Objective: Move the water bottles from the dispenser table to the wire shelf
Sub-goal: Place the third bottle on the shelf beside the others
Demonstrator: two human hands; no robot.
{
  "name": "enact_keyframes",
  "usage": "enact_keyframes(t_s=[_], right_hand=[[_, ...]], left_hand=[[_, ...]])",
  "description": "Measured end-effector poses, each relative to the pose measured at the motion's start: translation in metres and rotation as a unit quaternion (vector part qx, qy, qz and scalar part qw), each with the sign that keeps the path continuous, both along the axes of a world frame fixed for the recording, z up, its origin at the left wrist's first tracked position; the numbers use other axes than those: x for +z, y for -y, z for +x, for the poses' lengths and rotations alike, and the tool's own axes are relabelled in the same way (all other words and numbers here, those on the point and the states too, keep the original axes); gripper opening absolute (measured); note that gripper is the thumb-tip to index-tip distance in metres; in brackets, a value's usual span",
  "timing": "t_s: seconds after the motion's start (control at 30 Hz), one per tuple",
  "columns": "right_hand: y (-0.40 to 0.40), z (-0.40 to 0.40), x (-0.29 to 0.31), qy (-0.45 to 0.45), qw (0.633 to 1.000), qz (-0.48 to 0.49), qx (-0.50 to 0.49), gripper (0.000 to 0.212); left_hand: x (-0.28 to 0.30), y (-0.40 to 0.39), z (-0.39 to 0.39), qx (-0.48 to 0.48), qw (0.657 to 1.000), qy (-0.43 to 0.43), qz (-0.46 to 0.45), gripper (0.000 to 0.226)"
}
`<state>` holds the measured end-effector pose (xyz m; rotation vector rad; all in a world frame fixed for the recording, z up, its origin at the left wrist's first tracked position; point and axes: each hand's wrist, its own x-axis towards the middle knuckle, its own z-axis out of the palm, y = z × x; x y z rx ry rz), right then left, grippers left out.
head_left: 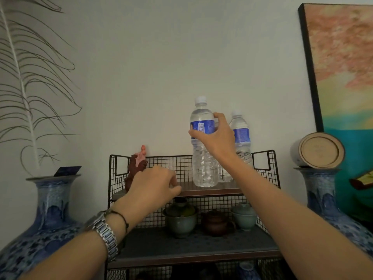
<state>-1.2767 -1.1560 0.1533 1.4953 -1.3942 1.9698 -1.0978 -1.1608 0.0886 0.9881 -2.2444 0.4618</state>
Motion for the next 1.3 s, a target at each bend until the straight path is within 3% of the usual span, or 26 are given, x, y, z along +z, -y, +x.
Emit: enact_keyframes(t_s=[0.3,0.5,0.77,0.87,1.0,1.3], right_hand=[[0.019,-0.002,-0.007,0.009,1.000,0.024,-0.004,0.078],[0.024,0.002,-0.017,0.028,0.999,0.002,0.035,0.068],[0.009,0.014,-0.032,-0.002,0.998,0.062,0.019,0.110],[-0.010,0.010,-0.053,-0.083,0.993,0.071,-0.049,0.098],[-0.027,0.005,-0.075,-0.194,0.960,0.128,-0.154,0.087],[-0.022,0.007,-0.073,-0.201,0.951,0.172,-0.162,0.074]], left_hand=[[-0.013,0.004,0.001,-0.028,1.000,-0.011,-0.001,0.020],[-0.029,0.002,0.002,-0.040,0.998,-0.037,-0.040,0.026],[-0.043,0.001,0.003,-0.051,0.995,-0.051,-0.071,0.036],[-0.044,0.001,0.002,-0.047,0.995,-0.049,-0.073,0.038],[-0.044,0.000,0.002,-0.041,0.995,-0.050,-0.074,0.040],[-0.048,0.003,0.001,-0.037,0.995,-0.053,-0.073,0.042]])
